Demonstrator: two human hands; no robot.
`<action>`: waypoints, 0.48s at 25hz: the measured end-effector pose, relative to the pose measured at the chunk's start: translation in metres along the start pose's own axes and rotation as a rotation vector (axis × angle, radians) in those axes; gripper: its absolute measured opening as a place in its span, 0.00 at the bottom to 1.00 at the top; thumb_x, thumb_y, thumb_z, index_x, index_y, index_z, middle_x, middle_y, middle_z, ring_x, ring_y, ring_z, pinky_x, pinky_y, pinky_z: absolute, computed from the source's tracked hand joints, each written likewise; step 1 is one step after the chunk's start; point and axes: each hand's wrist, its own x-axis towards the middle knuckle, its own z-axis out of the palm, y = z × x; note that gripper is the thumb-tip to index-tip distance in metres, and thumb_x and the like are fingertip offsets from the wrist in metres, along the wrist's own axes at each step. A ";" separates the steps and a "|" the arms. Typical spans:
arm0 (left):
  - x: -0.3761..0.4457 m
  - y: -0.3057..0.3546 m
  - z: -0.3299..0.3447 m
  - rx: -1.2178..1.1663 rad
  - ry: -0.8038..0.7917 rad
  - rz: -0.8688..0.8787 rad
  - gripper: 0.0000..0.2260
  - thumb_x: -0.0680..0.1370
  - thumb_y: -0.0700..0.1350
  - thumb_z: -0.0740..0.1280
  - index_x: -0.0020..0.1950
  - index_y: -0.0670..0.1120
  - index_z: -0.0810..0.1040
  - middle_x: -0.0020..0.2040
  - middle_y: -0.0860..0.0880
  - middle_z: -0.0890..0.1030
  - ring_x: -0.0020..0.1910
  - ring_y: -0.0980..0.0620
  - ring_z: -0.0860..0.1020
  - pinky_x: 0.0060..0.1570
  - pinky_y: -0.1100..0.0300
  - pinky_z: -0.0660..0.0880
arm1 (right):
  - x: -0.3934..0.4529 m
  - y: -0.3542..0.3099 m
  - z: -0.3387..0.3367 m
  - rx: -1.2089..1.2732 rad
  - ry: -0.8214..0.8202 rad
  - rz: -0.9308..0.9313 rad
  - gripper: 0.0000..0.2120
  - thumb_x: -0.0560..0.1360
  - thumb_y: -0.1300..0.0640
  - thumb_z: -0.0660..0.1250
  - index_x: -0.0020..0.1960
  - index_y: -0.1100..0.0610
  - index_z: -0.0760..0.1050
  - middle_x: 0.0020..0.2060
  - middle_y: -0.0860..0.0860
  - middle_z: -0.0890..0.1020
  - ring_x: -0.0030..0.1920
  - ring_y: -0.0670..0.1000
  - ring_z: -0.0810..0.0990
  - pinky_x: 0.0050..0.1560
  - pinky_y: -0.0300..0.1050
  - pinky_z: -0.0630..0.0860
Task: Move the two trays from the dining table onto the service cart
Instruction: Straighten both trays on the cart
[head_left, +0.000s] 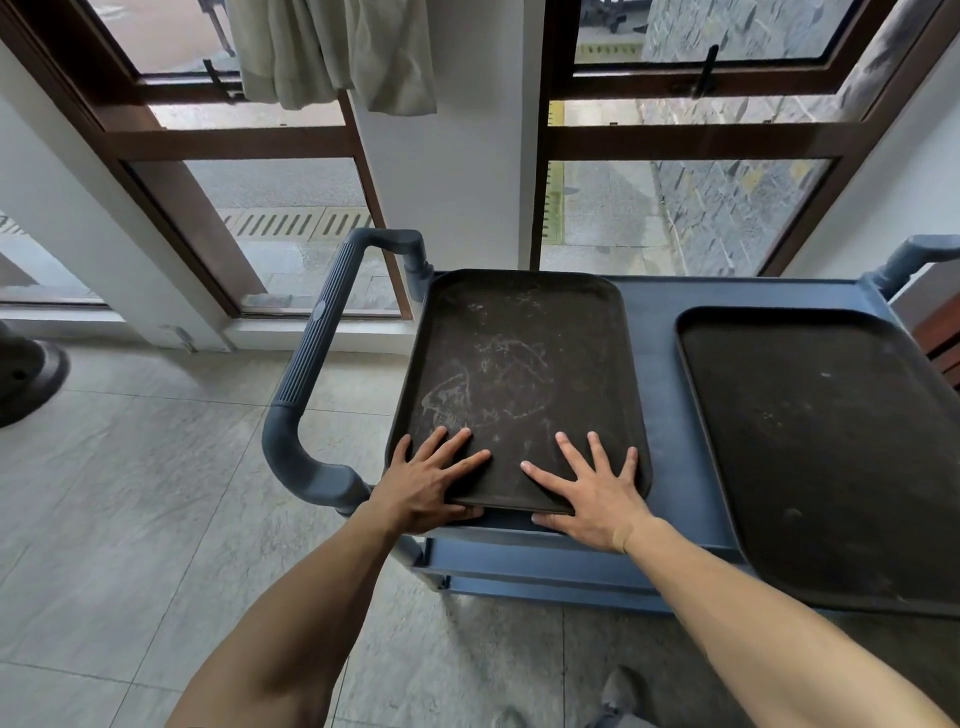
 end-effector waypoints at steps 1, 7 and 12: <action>0.001 -0.001 0.001 0.002 0.003 -0.001 0.36 0.73 0.76 0.50 0.75 0.71 0.36 0.81 0.56 0.38 0.80 0.48 0.38 0.74 0.36 0.40 | 0.001 -0.001 0.001 0.004 0.001 0.000 0.33 0.69 0.22 0.44 0.69 0.23 0.32 0.79 0.50 0.35 0.76 0.66 0.32 0.64 0.81 0.37; 0.006 -0.001 0.003 0.020 -0.004 0.011 0.36 0.73 0.76 0.50 0.76 0.70 0.35 0.81 0.55 0.37 0.80 0.47 0.37 0.75 0.36 0.40 | 0.005 0.000 0.005 -0.005 -0.008 0.012 0.34 0.71 0.23 0.46 0.70 0.25 0.32 0.79 0.50 0.34 0.76 0.65 0.33 0.65 0.81 0.39; 0.007 0.000 0.006 0.015 0.002 0.000 0.36 0.73 0.76 0.49 0.75 0.70 0.34 0.81 0.56 0.37 0.79 0.48 0.36 0.75 0.36 0.40 | 0.007 0.000 0.004 0.040 -0.044 0.022 0.35 0.71 0.24 0.51 0.70 0.24 0.34 0.78 0.49 0.33 0.76 0.64 0.31 0.66 0.80 0.40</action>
